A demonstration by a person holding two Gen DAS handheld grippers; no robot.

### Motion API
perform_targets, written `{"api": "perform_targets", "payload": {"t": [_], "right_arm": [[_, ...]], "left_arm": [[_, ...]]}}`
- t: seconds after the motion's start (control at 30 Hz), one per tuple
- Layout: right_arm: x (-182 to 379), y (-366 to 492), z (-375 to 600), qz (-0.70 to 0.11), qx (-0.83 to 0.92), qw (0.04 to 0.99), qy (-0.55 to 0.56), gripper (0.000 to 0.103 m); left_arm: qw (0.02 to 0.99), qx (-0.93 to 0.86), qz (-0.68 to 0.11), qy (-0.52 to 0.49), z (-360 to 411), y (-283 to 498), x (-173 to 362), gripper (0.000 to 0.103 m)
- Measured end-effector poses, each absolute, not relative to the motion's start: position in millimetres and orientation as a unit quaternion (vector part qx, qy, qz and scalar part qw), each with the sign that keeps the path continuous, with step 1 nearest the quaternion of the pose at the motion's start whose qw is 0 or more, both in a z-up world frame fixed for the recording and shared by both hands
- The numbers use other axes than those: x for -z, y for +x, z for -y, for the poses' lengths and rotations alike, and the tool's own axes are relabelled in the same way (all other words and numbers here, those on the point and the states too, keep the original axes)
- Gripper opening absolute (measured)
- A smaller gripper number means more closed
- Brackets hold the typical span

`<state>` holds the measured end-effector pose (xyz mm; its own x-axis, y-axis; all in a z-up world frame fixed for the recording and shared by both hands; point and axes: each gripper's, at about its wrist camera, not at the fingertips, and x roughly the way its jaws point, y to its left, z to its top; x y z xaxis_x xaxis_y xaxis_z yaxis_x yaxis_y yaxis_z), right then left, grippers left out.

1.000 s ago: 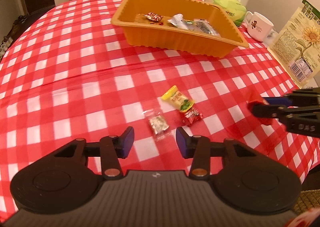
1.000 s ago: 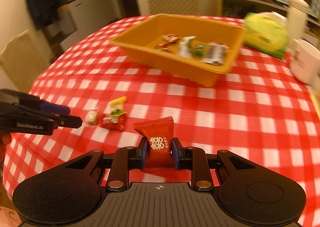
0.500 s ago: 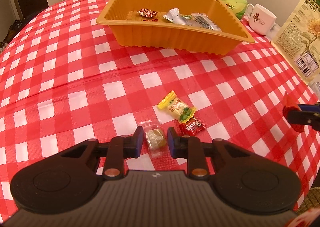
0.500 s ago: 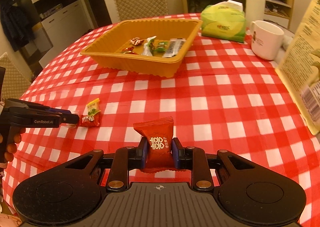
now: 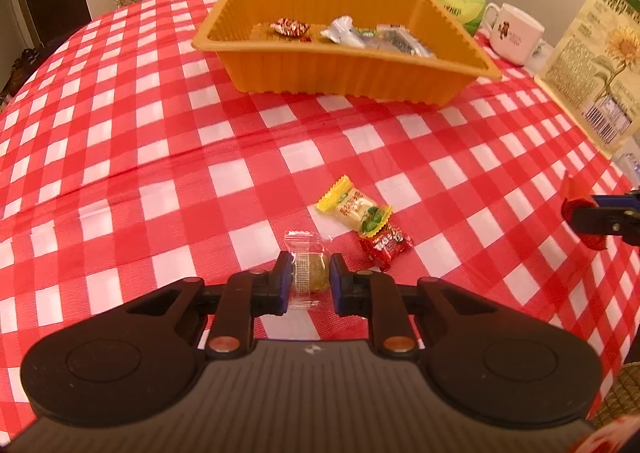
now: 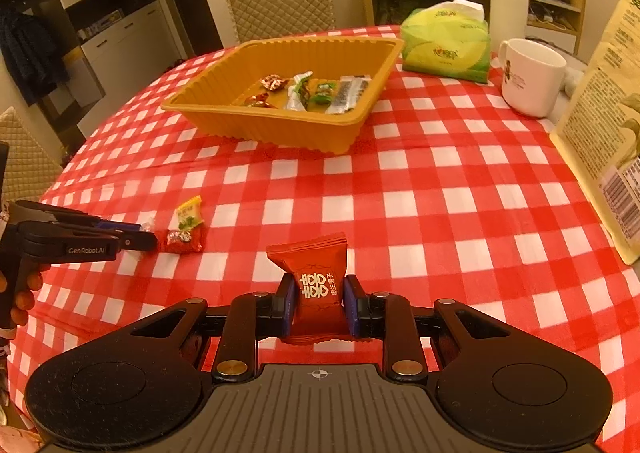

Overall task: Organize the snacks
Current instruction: 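Carry the red pack with the right gripper while the left carries the clear candy to the tray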

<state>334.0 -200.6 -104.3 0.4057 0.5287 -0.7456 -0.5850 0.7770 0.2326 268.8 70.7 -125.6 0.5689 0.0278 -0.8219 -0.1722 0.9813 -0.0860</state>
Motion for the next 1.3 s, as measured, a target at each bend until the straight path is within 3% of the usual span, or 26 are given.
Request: {"api": "perform_targets", "payload": {"t": [0.77, 1.3], "right_arm": [[58, 384, 163, -0.38, -0.363, 0.85, -0.012, 0.026], [34, 445, 140, -0.36, -0.347, 0.866, 0.019, 0.026]], "left_arm": [[0.926, -0.062, -0.368, -0.055, -115, 307, 42, 0.018], [0.928, -0.045, -0.368, -0.029, -131, 382, 39, 0.018]]}}
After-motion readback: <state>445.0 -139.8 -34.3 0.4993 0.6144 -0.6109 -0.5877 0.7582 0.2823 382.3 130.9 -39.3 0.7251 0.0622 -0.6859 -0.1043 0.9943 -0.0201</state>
